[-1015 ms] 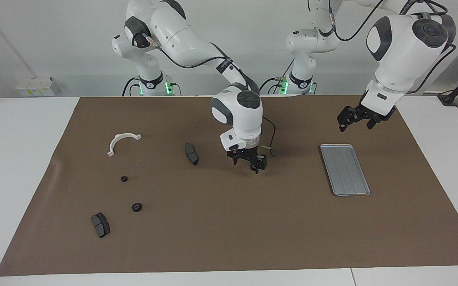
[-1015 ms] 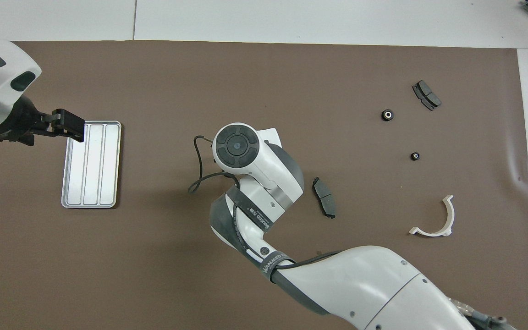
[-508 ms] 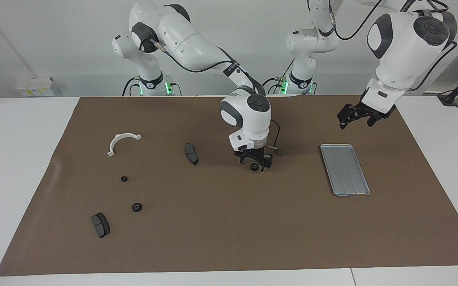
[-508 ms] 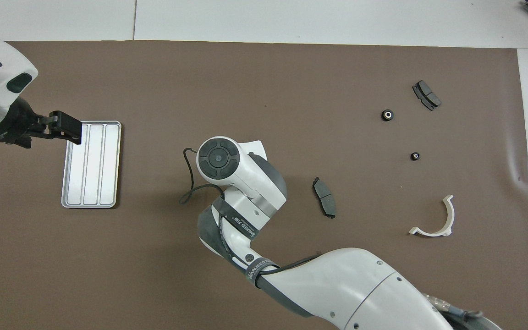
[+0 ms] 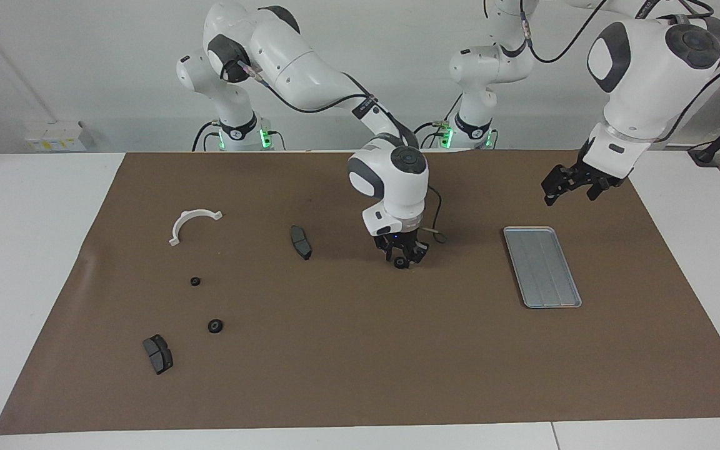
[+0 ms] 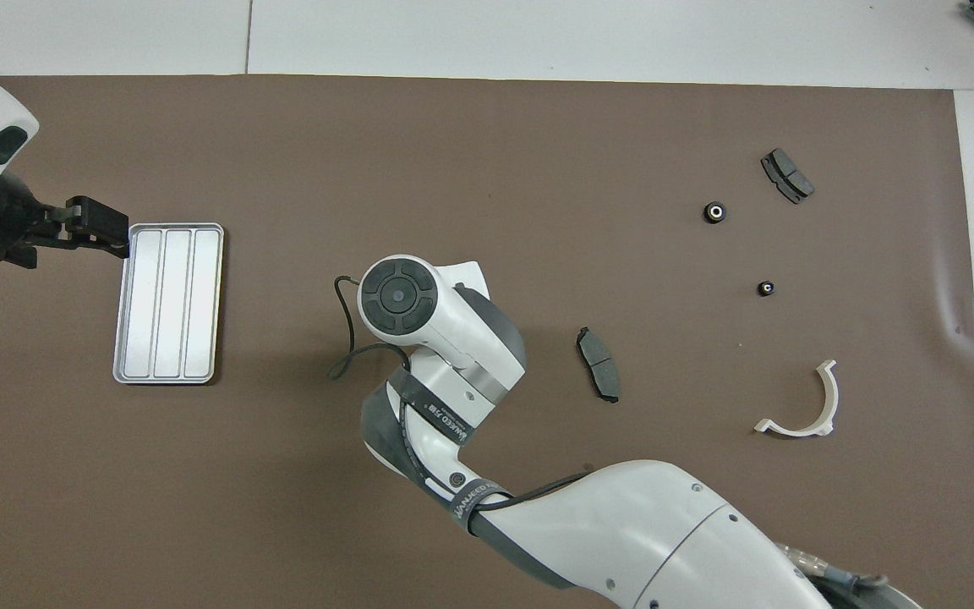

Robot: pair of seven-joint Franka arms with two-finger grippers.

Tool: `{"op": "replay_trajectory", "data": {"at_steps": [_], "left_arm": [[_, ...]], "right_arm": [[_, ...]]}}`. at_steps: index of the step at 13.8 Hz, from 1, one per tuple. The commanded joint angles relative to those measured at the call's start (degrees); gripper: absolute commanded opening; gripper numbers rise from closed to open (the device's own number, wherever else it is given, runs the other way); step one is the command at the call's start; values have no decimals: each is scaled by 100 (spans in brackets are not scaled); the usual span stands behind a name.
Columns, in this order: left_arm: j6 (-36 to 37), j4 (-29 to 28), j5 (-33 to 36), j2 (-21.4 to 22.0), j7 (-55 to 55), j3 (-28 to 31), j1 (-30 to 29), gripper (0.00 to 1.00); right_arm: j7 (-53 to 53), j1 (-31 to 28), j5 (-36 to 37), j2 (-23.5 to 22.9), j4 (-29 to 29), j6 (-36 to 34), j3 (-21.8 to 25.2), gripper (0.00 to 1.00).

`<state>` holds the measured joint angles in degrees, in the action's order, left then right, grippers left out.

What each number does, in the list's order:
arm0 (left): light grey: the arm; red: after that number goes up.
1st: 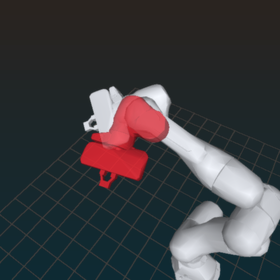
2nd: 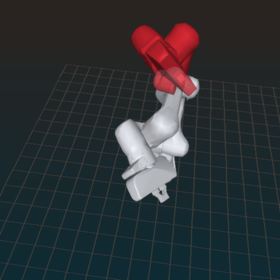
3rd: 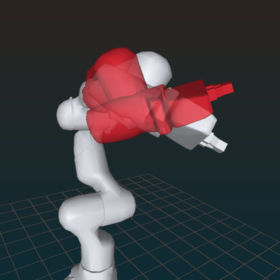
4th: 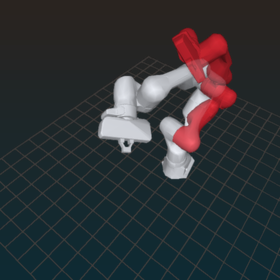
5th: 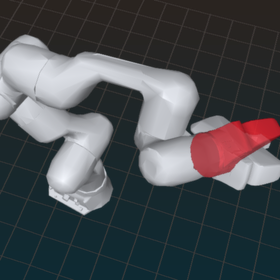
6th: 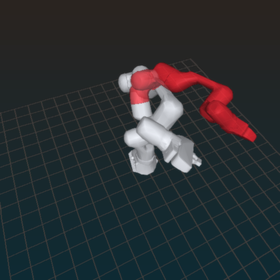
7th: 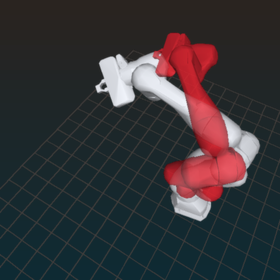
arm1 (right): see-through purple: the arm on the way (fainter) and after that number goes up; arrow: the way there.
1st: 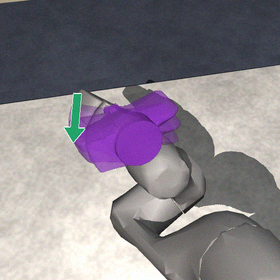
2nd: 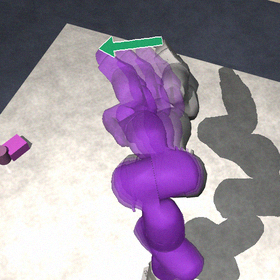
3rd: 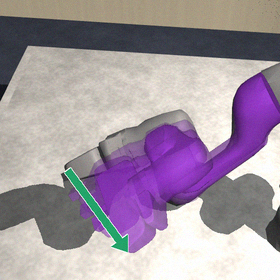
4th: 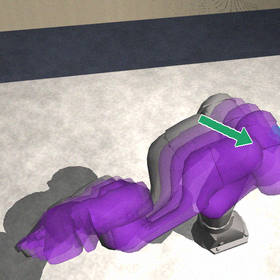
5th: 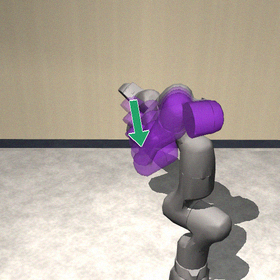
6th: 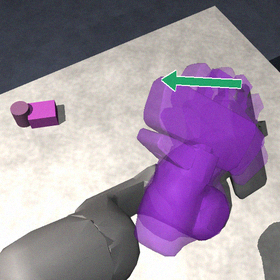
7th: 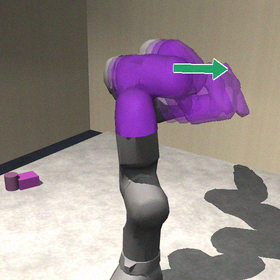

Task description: Place bearing gear from tray to pile

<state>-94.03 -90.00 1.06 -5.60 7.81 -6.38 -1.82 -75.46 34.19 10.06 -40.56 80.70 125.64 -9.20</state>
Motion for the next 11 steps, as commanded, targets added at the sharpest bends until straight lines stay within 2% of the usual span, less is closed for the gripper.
{"op": "replay_trajectory", "data": {"at_steps": [1,7,9,11], "left_arm": [[-351,-26,17,111,-26,-21,-29,100],[-353,-35,17,278,-7,-109,59,100],[-414,-61,17,287,-78,-109,50,100],[-415,-52,26,287,-87,-100,50,100]], "right_arm": [[-127,79,101,-58,-54,83,-11,52],[-74,44,119,-49,96,286,-11,51],[-56,18,232,-49,87,286,-11,40],[-56,0,268,-40,61,260,-11,11]]}}
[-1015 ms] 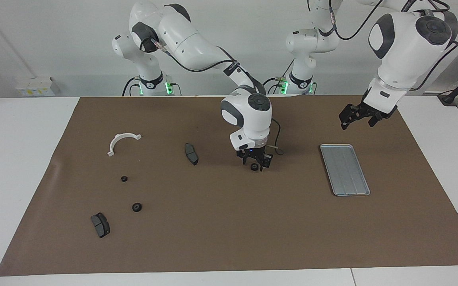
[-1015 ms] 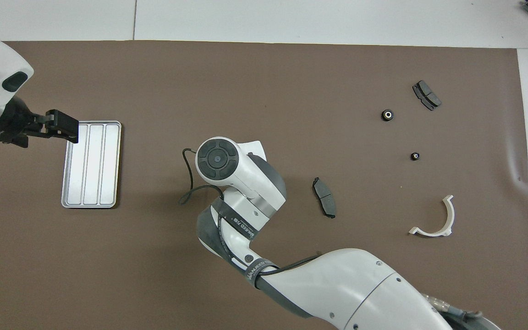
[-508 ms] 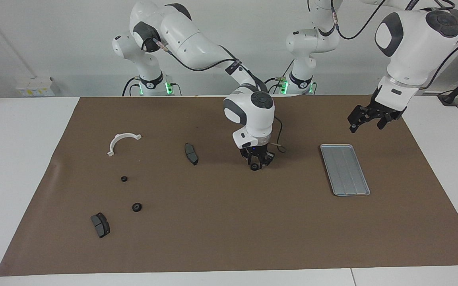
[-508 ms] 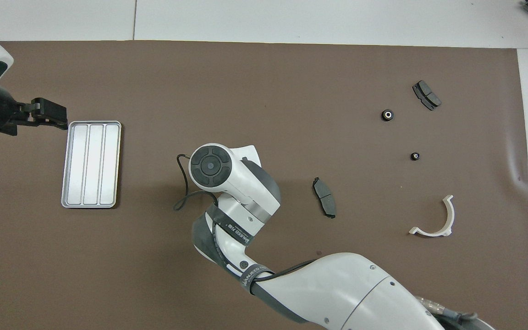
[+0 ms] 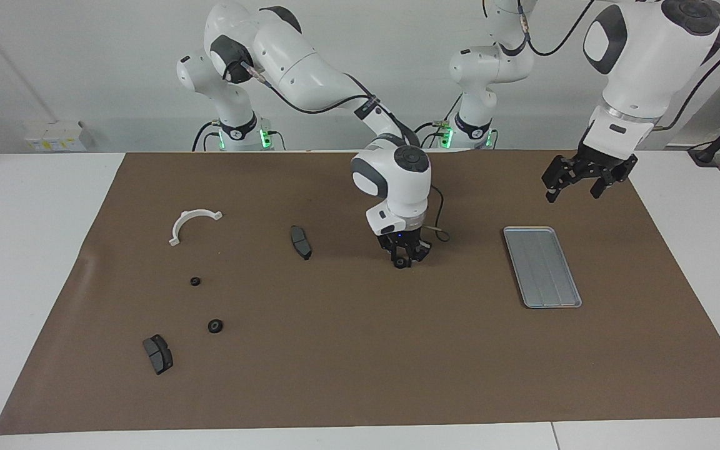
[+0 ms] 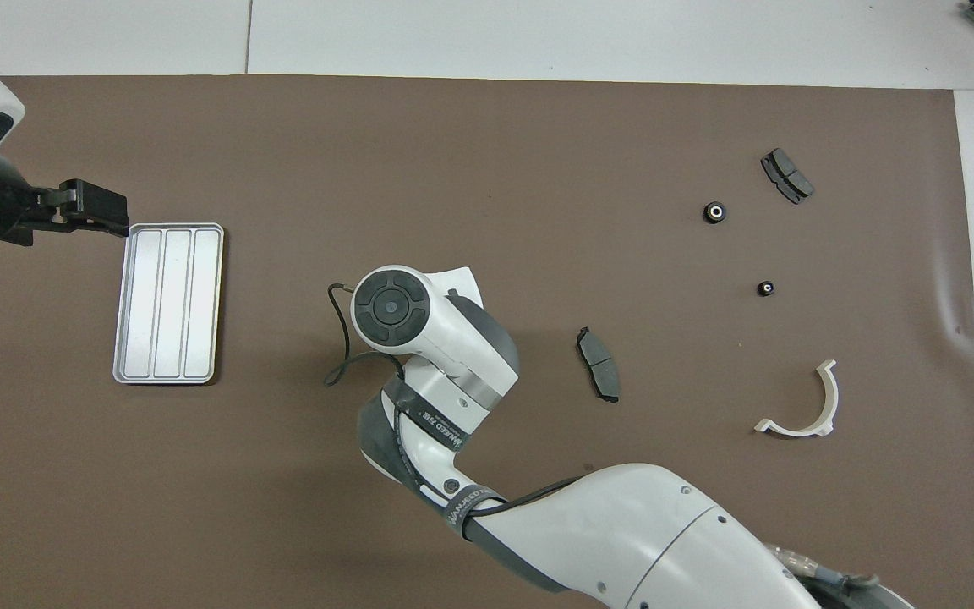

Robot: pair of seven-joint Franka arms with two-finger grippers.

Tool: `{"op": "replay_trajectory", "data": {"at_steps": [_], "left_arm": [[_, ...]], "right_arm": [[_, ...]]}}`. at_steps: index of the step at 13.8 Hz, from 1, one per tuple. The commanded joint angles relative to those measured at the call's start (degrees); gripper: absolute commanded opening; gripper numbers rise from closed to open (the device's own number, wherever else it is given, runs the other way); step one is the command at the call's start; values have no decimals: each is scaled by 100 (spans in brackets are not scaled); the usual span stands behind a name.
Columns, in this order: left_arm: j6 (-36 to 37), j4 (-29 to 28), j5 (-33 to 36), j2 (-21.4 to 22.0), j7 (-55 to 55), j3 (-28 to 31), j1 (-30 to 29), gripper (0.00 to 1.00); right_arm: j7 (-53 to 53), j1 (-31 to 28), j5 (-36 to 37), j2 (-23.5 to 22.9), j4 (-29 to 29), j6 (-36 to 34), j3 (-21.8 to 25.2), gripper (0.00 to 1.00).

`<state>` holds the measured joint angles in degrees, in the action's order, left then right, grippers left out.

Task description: Place bearing gear from tray to pile

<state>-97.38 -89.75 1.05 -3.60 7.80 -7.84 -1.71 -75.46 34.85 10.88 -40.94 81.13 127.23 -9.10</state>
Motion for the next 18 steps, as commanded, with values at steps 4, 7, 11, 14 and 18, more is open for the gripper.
{"op": "replay_trajectory", "data": {"at_steps": [4,7,11,14,18], "left_arm": [[-88,-87,26,88,-760,55,-5,100],[-79,-122,26,105,-788,55,-31,100],[-88,-122,26,114,-788,73,-40,100],[-79,-131,18,123,-780,73,-40,100],[-88,-209,18,167,-780,64,-31,100]], "right_arm": [[-56,-118,195,173,-27,-57,22,0],[302,-364,177,611,366,-233,13,0],[1346,-1048,11,1884,1990,-50,-22,0],[2489,-1549,-551,2764,3196,249,-13,0],[4142,-2375,-1097,3250,4032,320,-4,0]]}}
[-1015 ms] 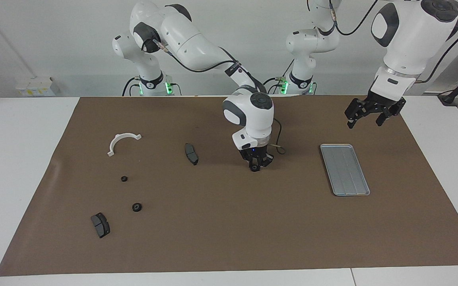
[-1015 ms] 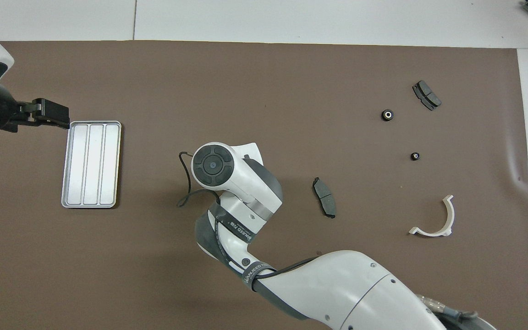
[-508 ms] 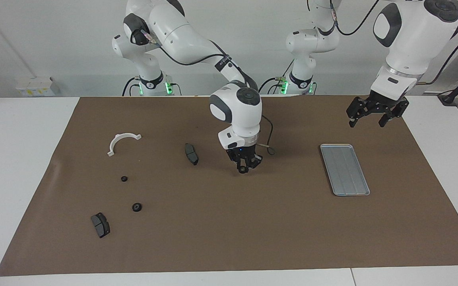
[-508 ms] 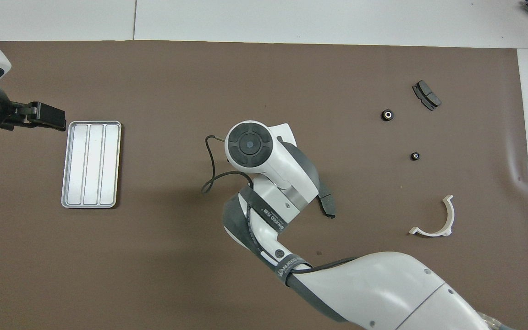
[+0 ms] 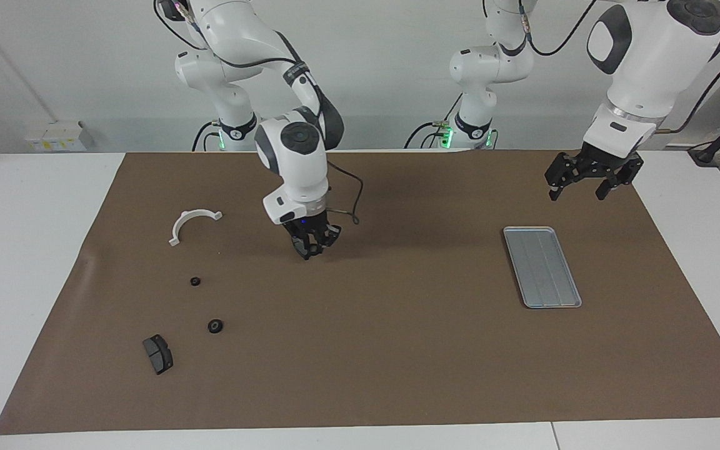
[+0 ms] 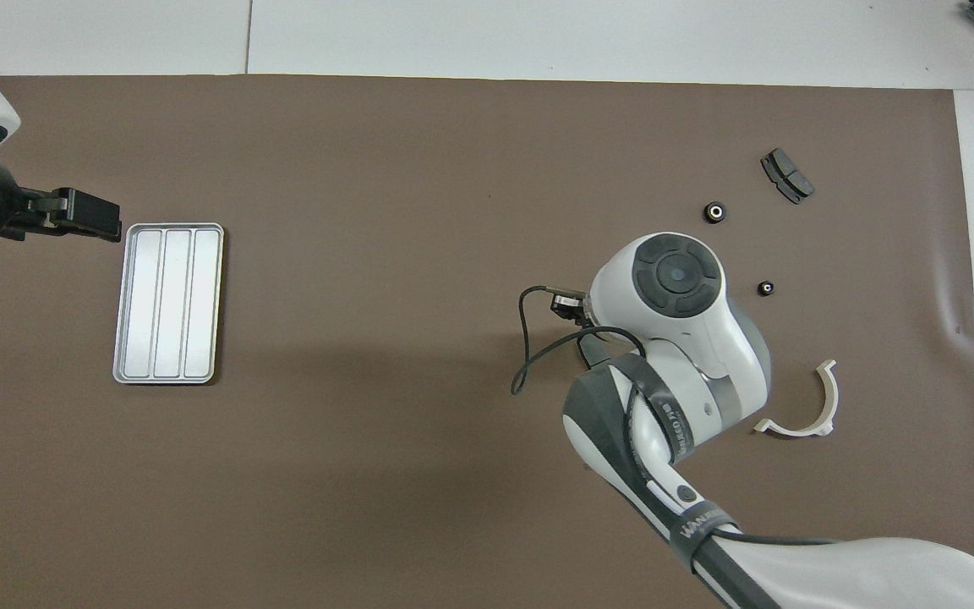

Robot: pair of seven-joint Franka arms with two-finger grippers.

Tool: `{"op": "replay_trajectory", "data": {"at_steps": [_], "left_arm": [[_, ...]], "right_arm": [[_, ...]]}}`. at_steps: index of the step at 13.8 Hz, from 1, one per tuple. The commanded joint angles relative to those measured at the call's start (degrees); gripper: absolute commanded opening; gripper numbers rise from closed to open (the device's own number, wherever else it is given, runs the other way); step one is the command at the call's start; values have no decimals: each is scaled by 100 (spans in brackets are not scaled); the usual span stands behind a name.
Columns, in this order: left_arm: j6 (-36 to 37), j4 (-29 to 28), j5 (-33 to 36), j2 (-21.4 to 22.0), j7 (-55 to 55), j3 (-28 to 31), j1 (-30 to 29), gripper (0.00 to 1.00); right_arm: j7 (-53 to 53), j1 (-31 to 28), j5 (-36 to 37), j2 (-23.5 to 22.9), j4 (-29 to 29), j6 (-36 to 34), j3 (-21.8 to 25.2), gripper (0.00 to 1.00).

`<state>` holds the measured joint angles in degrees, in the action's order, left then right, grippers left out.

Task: Place bearing gear from tray to pile
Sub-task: 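Carry the gear with the right gripper to the pile and release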

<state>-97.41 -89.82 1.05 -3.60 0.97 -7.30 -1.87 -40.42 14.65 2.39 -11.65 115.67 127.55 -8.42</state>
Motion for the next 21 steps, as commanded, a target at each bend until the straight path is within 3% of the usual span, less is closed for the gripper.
{"op": "replay_trajectory", "data": {"at_steps": [1,7,8,9,10,11,14,21], "left_arm": [[-85,-211,18,167,-97,18,-15,100],[-85,-220,18,175,-97,9,-15,100],[-85,-220,18,184,-106,9,-15,100],[-85,-220,18,184,-97,9,-15,100],[-85,-220,18,184,-97,9,-15,100],[-94,-229,18,184,-97,9,-15,100],[-94,-229,18,184,-97,9,-15,100],[-94,-238,18,184,-97,9,-15,100]], "right_arm": [[1015,-575,-257,365,744,436,-81,0],[2538,-1411,-283,576,1484,903,-81,0],[2574,-1438,-283,567,1493,912,-72,7],[2705,-1508,-283,567,1493,903,-72,19],[2837,-1561,-283,559,1458,894,-81,65],[2847,-1501,-283,559,1336,885,-81,100],[2830,-1439,-274,585,774,545,-90,100],[2987,-1465,-160,576,-1553,-1388,-72,100]]}}
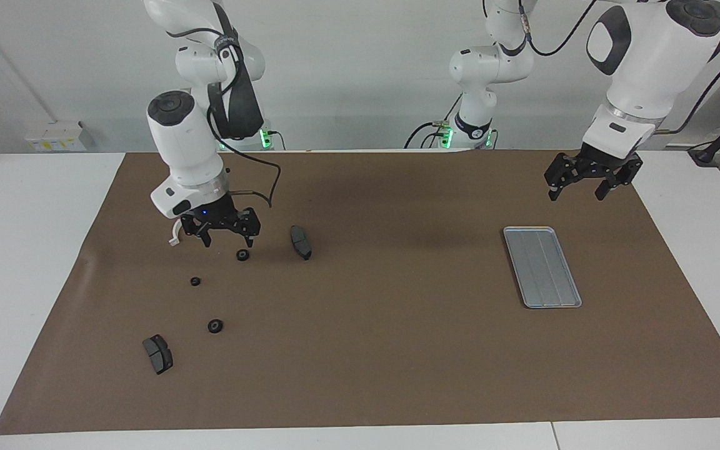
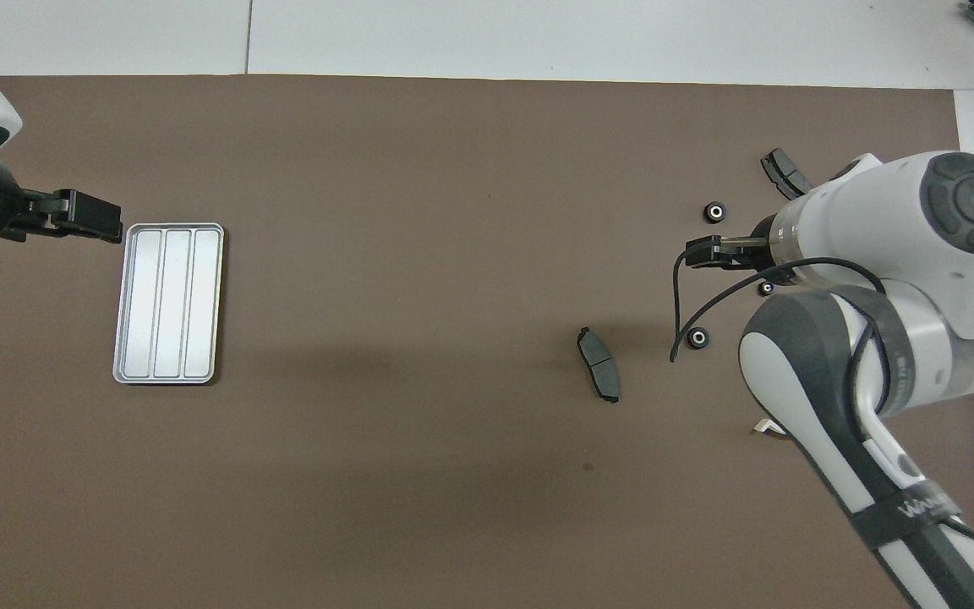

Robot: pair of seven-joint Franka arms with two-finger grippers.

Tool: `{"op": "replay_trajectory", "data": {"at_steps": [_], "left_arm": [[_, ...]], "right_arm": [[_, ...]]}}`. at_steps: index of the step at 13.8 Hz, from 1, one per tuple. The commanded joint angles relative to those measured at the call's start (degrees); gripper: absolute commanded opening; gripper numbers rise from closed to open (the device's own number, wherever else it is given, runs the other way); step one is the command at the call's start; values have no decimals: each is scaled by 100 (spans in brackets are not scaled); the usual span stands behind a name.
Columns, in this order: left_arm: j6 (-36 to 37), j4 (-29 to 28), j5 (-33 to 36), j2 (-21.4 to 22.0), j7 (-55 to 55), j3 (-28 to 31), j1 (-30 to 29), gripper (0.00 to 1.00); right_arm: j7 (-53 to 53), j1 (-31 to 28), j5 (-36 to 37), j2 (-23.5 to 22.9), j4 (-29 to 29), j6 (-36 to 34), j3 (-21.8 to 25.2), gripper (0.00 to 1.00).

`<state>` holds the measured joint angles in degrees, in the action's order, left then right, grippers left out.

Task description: Place bearing gear from tray to pile

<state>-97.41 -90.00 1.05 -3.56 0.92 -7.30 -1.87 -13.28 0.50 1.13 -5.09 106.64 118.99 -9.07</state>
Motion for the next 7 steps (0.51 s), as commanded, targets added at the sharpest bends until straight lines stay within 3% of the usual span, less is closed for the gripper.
{"op": "replay_trajectory", "data": {"at_steps": [1,4,7], "left_arm": [[-94,-211,18,180,-92,9,-15,100],[-94,-211,18,189,-92,9,-15,100],[-94,-211,18,180,-92,9,-15,100]], "right_arm": [[378,-102,-34,-71,-949,-883,-7,100],[554,-138,-25,60,-1549,-1789,159,100],[520,-138,27,420,-1550,-2352,300,100]]}}
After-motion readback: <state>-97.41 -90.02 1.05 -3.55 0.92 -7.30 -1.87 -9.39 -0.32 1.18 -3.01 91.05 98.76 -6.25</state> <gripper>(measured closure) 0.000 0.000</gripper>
